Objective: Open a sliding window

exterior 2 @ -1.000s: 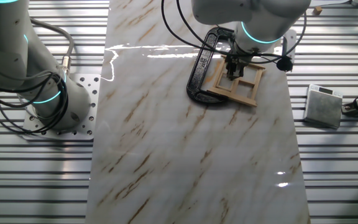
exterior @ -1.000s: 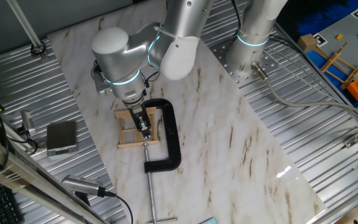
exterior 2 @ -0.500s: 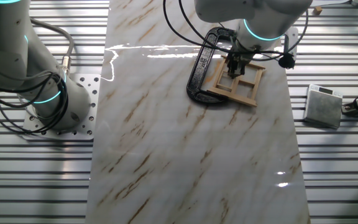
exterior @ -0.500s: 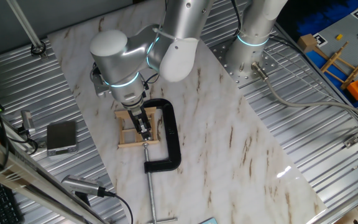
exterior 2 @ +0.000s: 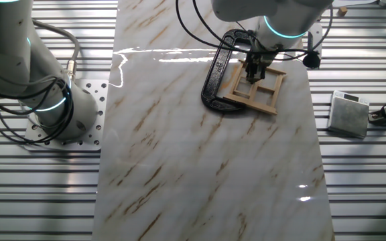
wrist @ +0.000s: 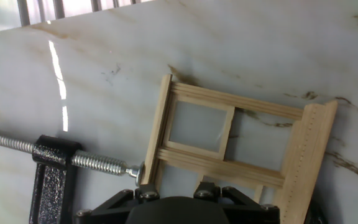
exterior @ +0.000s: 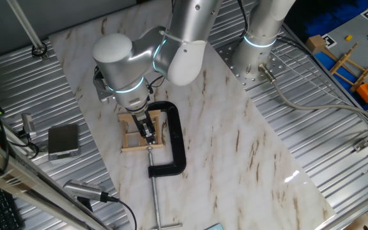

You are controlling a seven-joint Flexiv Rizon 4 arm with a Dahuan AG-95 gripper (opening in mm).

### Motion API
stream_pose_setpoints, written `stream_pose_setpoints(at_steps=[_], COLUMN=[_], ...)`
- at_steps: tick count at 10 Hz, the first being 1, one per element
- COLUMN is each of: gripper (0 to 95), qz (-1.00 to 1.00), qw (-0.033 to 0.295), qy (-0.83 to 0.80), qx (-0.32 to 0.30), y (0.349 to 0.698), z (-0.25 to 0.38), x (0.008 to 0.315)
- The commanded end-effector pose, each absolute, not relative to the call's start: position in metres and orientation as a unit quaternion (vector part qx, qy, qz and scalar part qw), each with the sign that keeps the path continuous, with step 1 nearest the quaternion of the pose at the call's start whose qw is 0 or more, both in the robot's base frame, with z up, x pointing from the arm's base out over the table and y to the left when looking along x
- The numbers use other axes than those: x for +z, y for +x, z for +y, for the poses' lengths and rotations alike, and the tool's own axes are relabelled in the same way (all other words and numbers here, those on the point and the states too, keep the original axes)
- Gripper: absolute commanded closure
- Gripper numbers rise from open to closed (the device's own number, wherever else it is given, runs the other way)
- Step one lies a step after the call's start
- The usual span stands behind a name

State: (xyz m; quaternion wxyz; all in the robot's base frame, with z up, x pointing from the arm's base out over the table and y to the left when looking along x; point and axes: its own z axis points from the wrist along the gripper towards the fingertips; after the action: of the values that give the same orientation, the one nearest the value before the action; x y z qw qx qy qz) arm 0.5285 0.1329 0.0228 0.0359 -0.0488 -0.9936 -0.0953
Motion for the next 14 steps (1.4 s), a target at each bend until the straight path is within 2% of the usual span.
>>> stream_pose_setpoints(at_steps=[1, 3, 4, 7, 8, 14], gripper=[57.0, 57.0, 76.0, 76.0, 57.0, 57.0], qz=[-0.993, -0.993, -0.993, -0.991, -0.99, -0.984], qw=[0.036, 0.036, 0.036, 0.036, 0.035, 0.021], qy=[-0.05, -0.05, -0.05, -0.049, -0.051, -0.054], qx=[-0.097, -0.103, -0.104, -0.115, -0.127, -0.168], y=[0.528, 0.527, 0.527, 0.524, 0.523, 0.522], z=[0.133, 0.132, 0.131, 0.127, 0.126, 0.127], x=[0.023, 0.024, 0.026, 0.031, 0.033, 0.036])
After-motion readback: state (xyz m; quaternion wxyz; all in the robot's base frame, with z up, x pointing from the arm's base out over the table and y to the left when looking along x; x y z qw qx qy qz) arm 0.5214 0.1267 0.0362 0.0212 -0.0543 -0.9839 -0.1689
